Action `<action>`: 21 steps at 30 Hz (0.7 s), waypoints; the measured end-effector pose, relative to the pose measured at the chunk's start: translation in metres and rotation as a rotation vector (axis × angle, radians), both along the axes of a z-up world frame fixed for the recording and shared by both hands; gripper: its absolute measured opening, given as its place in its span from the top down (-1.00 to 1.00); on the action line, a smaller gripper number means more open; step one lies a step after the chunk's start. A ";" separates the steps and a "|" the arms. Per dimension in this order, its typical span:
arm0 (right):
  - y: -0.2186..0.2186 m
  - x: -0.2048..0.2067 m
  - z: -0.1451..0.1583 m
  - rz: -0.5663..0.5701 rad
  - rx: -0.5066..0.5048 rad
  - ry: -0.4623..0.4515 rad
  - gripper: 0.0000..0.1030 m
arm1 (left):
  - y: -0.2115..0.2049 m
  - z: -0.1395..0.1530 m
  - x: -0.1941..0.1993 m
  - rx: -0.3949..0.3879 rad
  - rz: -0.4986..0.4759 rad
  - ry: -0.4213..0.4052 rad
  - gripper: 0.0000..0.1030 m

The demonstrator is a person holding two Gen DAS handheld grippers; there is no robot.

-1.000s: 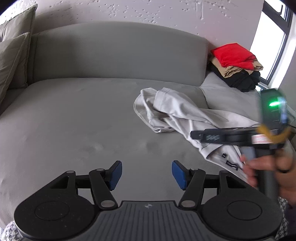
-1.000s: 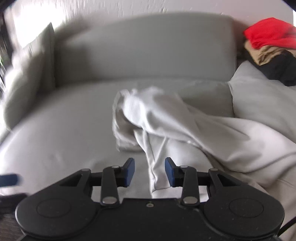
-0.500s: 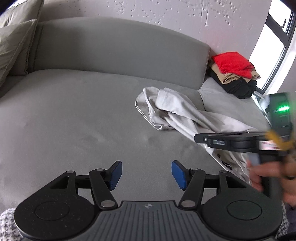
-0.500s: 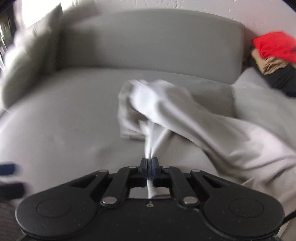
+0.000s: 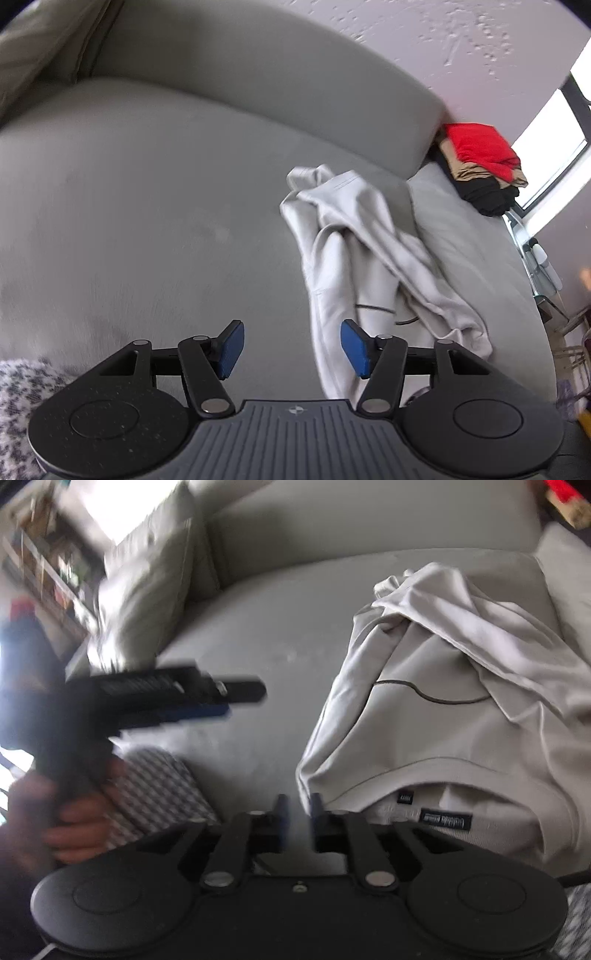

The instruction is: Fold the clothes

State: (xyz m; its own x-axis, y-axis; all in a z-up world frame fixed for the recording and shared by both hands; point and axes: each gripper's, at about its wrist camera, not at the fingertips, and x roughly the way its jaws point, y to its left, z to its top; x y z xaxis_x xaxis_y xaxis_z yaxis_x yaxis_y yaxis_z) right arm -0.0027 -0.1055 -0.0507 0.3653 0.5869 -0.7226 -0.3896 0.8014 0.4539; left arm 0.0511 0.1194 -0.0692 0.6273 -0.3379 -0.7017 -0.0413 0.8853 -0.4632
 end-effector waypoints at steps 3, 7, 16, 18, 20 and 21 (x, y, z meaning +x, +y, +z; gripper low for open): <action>-0.027 0.000 0.010 -0.103 0.080 -0.029 0.15 | 0.007 -0.014 0.011 -0.061 0.001 0.044 0.05; -0.063 0.013 0.016 -0.247 0.153 -0.049 0.13 | 0.009 -0.039 0.043 -0.210 -0.041 0.128 0.15; -0.106 0.030 0.000 -0.400 0.255 -0.019 0.04 | 0.015 -0.079 0.081 -0.457 -0.069 0.230 0.01; -0.110 0.031 -0.002 -0.409 0.262 -0.016 0.04 | 0.015 -0.082 0.086 -0.486 -0.088 0.238 -0.03; -0.113 0.031 -0.003 -0.421 0.268 -0.018 0.03 | 0.016 -0.086 0.091 -0.515 -0.107 0.247 -0.05; -0.115 0.030 -0.002 -0.428 0.274 -0.021 0.03 | 0.016 -0.087 0.094 -0.530 -0.117 0.252 -0.05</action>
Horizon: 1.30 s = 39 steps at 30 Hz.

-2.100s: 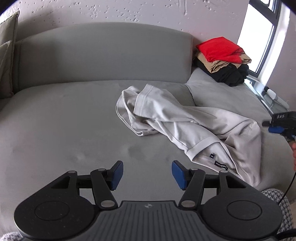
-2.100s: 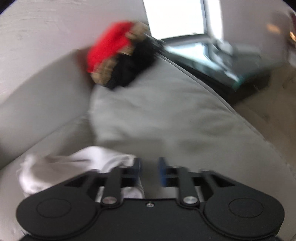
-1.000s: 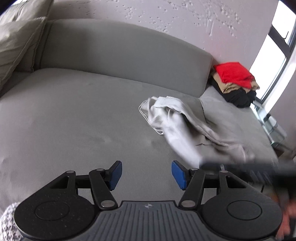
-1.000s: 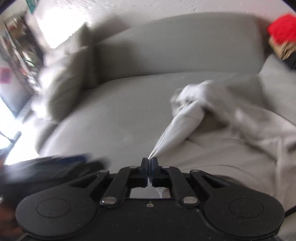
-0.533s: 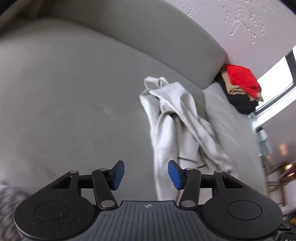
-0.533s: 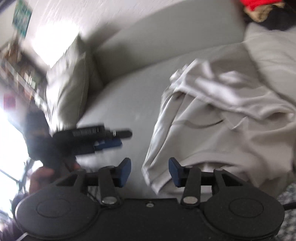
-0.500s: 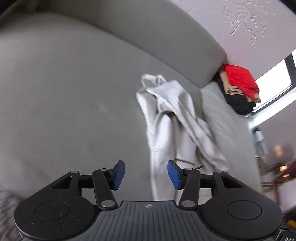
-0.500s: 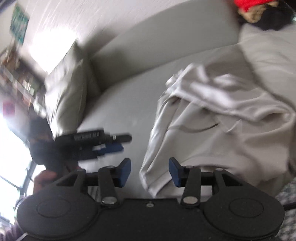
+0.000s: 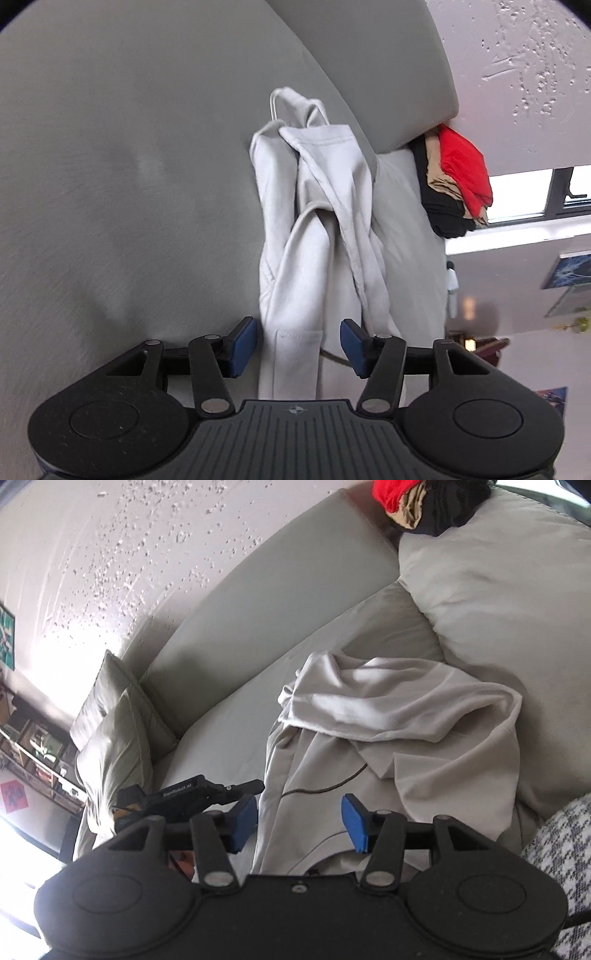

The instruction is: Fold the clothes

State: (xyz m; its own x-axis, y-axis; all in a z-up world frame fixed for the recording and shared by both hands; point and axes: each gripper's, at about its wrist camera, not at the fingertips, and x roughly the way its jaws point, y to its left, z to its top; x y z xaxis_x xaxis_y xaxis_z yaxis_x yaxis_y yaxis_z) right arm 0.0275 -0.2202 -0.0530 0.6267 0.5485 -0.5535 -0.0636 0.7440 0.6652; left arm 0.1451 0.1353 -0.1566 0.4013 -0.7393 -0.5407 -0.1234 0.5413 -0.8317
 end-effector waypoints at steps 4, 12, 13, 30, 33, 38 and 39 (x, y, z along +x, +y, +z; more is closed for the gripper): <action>-0.008 -0.002 0.001 -0.021 0.011 -0.005 -0.01 | 0.003 -0.001 0.002 -0.067 -0.026 -0.015 0.16; -0.024 -0.001 -0.001 -0.074 0.009 -0.009 -0.06 | 0.014 0.006 -0.014 -0.151 0.041 -0.123 0.43; -0.025 0.000 -0.002 -0.078 0.011 -0.005 -0.06 | 0.013 0.006 -0.013 -0.148 0.044 -0.131 0.52; -0.047 0.007 -0.015 -0.145 0.010 0.036 -0.17 | -0.014 -0.001 0.023 0.013 -0.045 -0.094 0.96; -0.057 0.008 -0.018 -0.195 0.007 0.055 -0.20 | -0.017 0.004 0.022 0.076 -0.010 -0.100 1.00; -0.062 0.012 -0.020 -0.230 -0.076 0.091 -0.20 | -0.008 0.048 -0.013 0.209 0.118 -0.218 1.00; -0.059 0.012 -0.019 -0.222 -0.100 0.094 -0.20 | -0.002 0.059 -0.026 0.233 0.161 -0.245 1.00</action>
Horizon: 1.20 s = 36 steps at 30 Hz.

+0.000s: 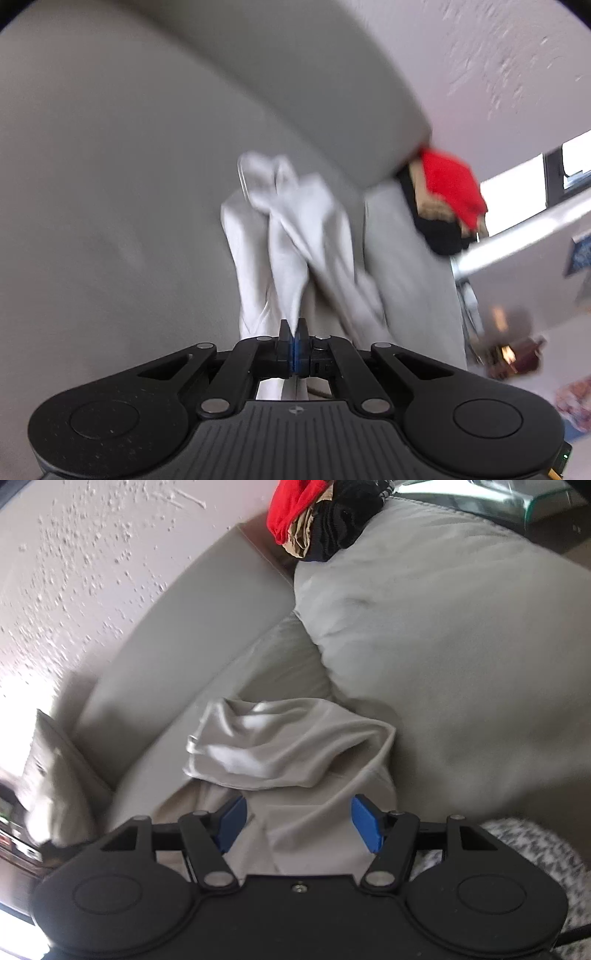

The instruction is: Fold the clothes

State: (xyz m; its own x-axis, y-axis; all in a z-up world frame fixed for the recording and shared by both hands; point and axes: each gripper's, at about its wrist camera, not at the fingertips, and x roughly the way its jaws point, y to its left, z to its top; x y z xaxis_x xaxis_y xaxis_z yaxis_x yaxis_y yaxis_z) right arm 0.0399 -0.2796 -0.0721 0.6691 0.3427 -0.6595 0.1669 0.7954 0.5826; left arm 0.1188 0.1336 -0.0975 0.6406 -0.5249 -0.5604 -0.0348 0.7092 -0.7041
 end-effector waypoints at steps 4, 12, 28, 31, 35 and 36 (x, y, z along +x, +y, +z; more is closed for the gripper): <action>0.019 0.004 0.001 0.080 -0.115 0.017 -0.20 | 0.020 0.021 -0.036 0.049 0.114 -0.054 1.00; 0.076 0.010 -0.003 0.220 -0.472 -0.055 -0.27 | 0.030 0.002 -0.069 0.120 0.194 -0.009 1.00; -0.051 0.039 0.017 -0.180 -0.089 0.061 0.91 | 0.040 -0.018 -0.070 0.076 0.190 0.052 1.00; -0.073 0.036 -0.005 -0.210 0.064 0.143 0.84 | 0.040 -0.020 -0.068 0.057 0.188 0.066 1.00; -0.078 0.022 -0.018 -0.214 0.149 0.190 0.47 | 0.041 -0.023 -0.068 0.036 0.183 0.082 1.00; -0.077 0.019 -0.019 -0.205 0.158 0.187 0.42 | 0.040 -0.024 -0.067 0.033 0.180 0.084 1.00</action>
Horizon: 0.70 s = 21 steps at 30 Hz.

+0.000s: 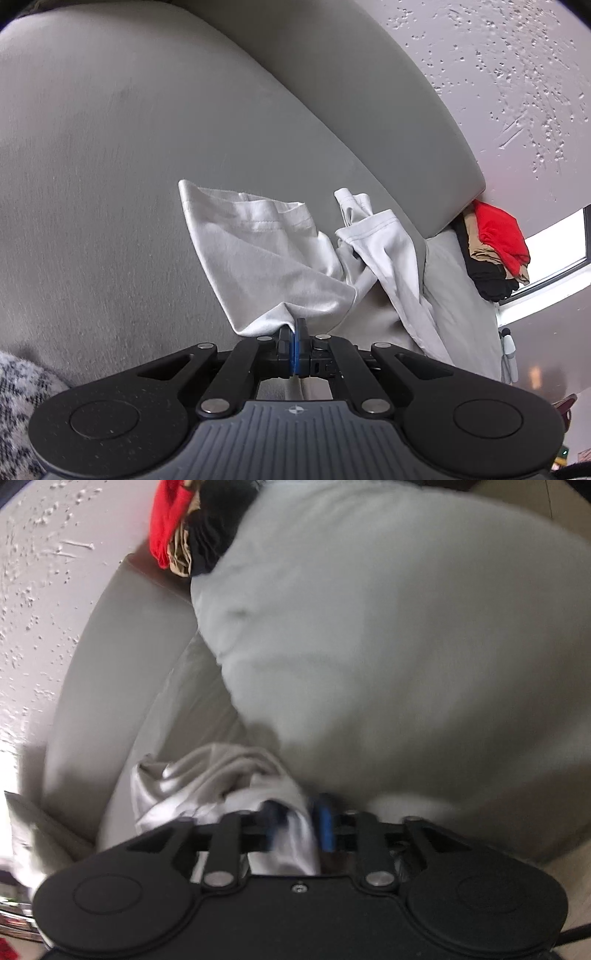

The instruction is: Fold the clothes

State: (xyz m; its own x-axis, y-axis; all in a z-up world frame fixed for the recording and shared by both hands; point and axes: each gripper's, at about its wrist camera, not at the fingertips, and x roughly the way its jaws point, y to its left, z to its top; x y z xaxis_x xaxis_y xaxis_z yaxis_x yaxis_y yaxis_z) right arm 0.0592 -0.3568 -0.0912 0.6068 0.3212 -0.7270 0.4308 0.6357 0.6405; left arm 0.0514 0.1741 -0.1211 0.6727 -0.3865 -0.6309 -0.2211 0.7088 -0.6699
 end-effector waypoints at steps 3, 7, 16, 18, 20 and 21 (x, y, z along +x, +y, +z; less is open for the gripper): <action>0.000 -0.007 0.000 0.020 0.024 -0.021 0.37 | 0.000 -0.001 0.000 -0.012 -0.006 0.006 1.00; -0.004 -0.005 0.001 0.049 0.032 -0.034 0.35 | -0.001 -0.002 0.000 -0.010 -0.006 0.009 1.00; -0.007 -0.014 0.034 -0.131 -0.157 -0.159 0.94 | -0.004 0.001 -0.005 0.040 0.014 0.014 1.00; -0.014 -0.016 0.034 -0.135 -0.110 -0.135 0.94 | -0.005 0.001 -0.006 0.028 -0.004 0.015 1.00; -0.019 -0.014 0.029 -0.101 -0.055 -0.096 0.91 | -0.008 -0.001 -0.004 0.020 -0.031 0.028 1.00; -0.022 -0.013 0.026 -0.084 -0.028 -0.076 0.84 | -0.010 -0.002 -0.003 0.016 -0.044 0.035 1.00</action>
State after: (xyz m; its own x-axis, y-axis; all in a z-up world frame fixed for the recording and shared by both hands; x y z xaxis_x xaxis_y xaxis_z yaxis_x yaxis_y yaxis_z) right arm 0.0463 -0.3786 -0.0652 0.6845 0.2475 -0.6857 0.4338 0.6176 0.6560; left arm 0.0488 0.1642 -0.1235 0.6329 -0.4052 -0.6597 -0.2124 0.7286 -0.6512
